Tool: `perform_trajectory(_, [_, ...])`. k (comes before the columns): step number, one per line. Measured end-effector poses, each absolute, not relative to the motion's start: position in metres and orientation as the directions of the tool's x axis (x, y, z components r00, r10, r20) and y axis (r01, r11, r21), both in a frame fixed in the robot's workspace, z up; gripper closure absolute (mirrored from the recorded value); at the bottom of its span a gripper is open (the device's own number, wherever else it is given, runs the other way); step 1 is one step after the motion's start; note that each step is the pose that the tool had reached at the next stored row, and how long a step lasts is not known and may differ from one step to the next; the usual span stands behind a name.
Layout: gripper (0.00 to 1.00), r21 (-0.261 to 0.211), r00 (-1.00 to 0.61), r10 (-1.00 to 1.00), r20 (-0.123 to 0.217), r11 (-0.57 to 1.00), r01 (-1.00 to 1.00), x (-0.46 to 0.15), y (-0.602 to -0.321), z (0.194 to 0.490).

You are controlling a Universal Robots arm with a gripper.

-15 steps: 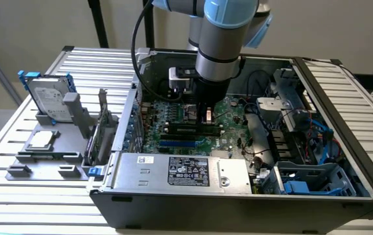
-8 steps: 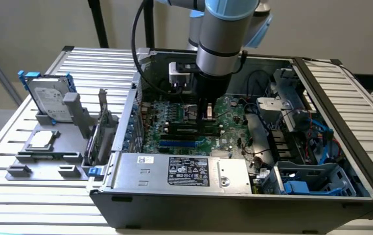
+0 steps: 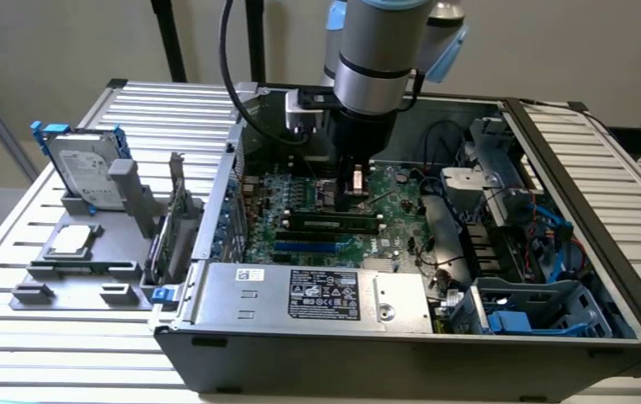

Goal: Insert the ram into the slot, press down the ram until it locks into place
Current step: 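Insert the ram into the slot, then press down the ram until it locks into place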

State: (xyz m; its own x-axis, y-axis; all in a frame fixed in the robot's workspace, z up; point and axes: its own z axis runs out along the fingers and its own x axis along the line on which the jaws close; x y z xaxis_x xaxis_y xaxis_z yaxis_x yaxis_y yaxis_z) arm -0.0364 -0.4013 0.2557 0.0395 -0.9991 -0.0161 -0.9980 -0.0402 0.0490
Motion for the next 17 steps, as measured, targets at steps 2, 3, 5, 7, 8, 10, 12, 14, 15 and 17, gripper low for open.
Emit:
perform_trajectory(2, [0.87, 0.049, 0.040, -0.999, -0.016, -0.040, -0.998, -0.0373, -0.4012, 0.2564])
perform_trajectory(3, [0.89, 0.049, 0.040, -0.999, -0.016, -0.040, -0.998, -0.0376, -0.4012, 0.2564])
perform_trajectory(5, [0.89, 0.049, 0.040, -0.999, -0.016, -0.040, -0.998, -0.0378, -0.4012, 0.2565])
perform_trajectory(7, [0.89, 0.049, 0.040, -0.999, -0.016, -0.040, -0.998, -0.0378, -0.4013, 0.2567])
perform_trajectory(8, [0.89, 0.049, 0.040, -0.999, -0.016, -0.040, -0.998, -0.0378, -0.4013, 0.2571])
perform_trajectory(10, [0.89, 0.049, 0.040, -0.999, -0.016, -0.040, -0.998, -0.0378, -0.4013, 0.2574])
perform_trajectory(12, [0.89, 0.049, 0.040, -0.999, -0.016, -0.040, -0.998, -0.0378, -0.4013, 0.2576])
perform_trajectory(14, [0.89, 0.049, 0.040, -0.999, -0.016, -0.040, -0.998, -0.0378, -0.4013, 0.2576])
perform_trajectory(15, [0.89, 0.049, 0.040, -0.999, -0.016, -0.040, -0.998, -0.0378, -0.4013, 0.2576])
perform_trajectory(17, [0.89, 0.049, 0.040, -0.999, -0.016, -0.040, -0.998, -0.0378, -0.4013, 0.2576])
